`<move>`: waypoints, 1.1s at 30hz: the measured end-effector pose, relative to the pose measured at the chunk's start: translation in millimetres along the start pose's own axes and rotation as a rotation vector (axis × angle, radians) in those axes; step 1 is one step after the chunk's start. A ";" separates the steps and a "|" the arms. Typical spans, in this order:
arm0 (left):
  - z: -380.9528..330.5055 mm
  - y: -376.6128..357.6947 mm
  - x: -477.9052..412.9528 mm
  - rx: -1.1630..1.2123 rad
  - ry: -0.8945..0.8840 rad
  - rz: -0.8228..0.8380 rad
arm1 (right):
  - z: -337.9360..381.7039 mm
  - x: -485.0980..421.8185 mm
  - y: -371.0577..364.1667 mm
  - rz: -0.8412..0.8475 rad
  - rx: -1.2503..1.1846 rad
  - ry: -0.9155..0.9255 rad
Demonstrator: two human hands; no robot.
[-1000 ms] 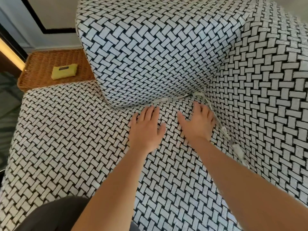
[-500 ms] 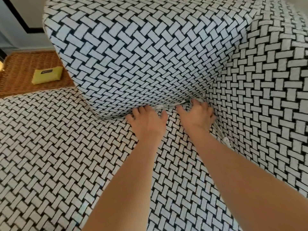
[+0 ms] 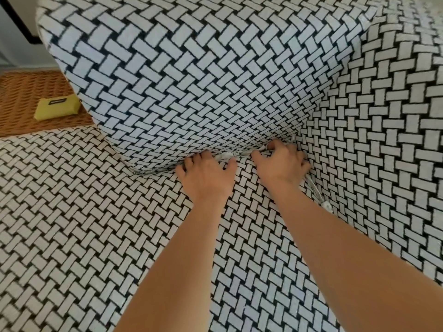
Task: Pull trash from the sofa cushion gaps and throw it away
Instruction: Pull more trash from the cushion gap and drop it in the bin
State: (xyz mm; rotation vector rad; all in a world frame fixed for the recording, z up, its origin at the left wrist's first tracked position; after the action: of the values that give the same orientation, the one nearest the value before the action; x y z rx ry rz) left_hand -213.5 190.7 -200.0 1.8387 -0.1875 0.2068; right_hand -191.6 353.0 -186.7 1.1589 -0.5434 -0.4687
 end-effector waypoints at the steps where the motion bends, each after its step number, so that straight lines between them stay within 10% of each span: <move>1: 0.3 0.9 0.6 0.014 -0.002 -0.013 | 0.7 -0.3 0.6 -0.001 -0.008 0.001; 15: -5.3 -3.3 -15.5 -0.089 0.037 0.265 | 2.9 -9.2 -0.7 0.069 0.003 0.028; 33: -1.4 -1.5 -9.5 0.012 0.011 0.064 | 16.1 -12.2 -1.8 0.120 0.128 0.061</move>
State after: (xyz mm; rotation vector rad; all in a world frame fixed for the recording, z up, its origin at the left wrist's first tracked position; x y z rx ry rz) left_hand -222.4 192.6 -203.2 1.8441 -0.2377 0.2628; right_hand -211.3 348.1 -185.5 1.2509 -0.5932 -0.2979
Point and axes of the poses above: each hand's wrist, its own x-axis away from the middle knuckle, its own y-axis out of the back of the hand, z = x × y, the point moved 5 cm from there along -x, towards the middle knuckle, and after that the axes turned 10 degrees about z, right-handed, at the moved point
